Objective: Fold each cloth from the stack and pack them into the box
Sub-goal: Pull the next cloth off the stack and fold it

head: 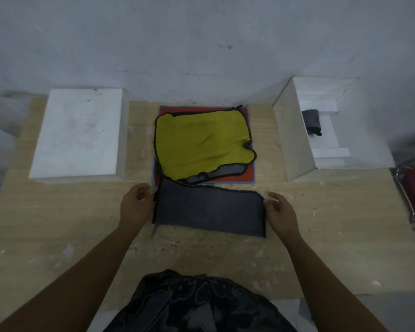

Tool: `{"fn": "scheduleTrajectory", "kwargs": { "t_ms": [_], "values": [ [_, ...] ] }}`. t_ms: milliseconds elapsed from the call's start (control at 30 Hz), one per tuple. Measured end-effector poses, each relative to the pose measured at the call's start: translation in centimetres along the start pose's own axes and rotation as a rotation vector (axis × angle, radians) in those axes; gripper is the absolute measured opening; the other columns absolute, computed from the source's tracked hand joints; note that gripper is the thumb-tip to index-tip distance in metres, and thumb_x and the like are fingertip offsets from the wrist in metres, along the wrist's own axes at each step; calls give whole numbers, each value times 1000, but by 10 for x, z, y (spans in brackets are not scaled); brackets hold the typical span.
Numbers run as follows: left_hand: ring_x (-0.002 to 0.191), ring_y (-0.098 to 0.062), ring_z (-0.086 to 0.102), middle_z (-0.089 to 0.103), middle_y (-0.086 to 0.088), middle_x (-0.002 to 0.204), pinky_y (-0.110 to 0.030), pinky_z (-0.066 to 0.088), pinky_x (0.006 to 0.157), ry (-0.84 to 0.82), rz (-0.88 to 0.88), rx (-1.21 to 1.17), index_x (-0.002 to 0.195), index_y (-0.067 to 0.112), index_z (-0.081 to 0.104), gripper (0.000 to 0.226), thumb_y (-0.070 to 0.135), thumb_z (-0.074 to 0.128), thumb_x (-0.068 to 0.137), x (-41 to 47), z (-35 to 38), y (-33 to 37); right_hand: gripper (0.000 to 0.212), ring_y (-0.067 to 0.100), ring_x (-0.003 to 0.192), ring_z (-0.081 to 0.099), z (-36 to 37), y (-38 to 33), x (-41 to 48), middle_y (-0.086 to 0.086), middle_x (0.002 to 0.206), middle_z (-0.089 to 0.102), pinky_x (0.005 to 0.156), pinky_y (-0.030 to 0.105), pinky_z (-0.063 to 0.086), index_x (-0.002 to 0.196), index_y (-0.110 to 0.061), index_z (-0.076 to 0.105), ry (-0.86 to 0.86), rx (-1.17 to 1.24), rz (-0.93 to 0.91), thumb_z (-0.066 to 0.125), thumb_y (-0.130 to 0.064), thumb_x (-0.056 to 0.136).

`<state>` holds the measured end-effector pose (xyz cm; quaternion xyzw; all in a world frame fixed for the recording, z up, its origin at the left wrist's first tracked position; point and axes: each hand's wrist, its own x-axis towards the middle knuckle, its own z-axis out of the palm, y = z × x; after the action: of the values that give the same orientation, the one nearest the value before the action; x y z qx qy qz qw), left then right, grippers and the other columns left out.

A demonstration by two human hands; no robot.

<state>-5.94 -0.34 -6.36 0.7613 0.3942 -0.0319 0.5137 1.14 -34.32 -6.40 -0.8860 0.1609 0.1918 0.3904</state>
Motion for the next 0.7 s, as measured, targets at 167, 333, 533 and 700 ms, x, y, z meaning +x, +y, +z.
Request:
{"fn": "scheduleTrajectory", "kwargs": {
  "t_ms": [167,333,533,700],
  "values": [
    [61,-29,53,55,-18,63,-34,43,58,-53,44,298,69,6,54,28,24,66,87,-19,6,-23,43,34,91,61,5,11,-22,12,89,62,67,28,38,107,-3,54,-23,-295,62,57,-42,90],
    [60,-30,55,58,-20,63,-28,33,51,-66,65,371,63,-1,55,33,20,66,86,-32,9,-32,41,27,67,54,17,30,-35,8,74,54,49,26,35,86,-8,50,-93,-443,147,52,-49,89],
    [64,-27,49,54,-18,73,-35,36,59,-82,9,233,74,8,43,27,21,61,89,-43,-3,-27,27,24,61,45,15,26,-44,5,67,47,56,29,35,81,-7,47,1,-300,94,52,-30,93],
    [61,-26,50,58,-21,75,-33,40,57,-212,40,-29,88,10,51,8,12,56,94,-61,-17,-24,14,24,59,55,7,40,-54,8,72,60,51,29,40,82,-21,50,-41,-97,-60,48,-16,95]
  ]
}}
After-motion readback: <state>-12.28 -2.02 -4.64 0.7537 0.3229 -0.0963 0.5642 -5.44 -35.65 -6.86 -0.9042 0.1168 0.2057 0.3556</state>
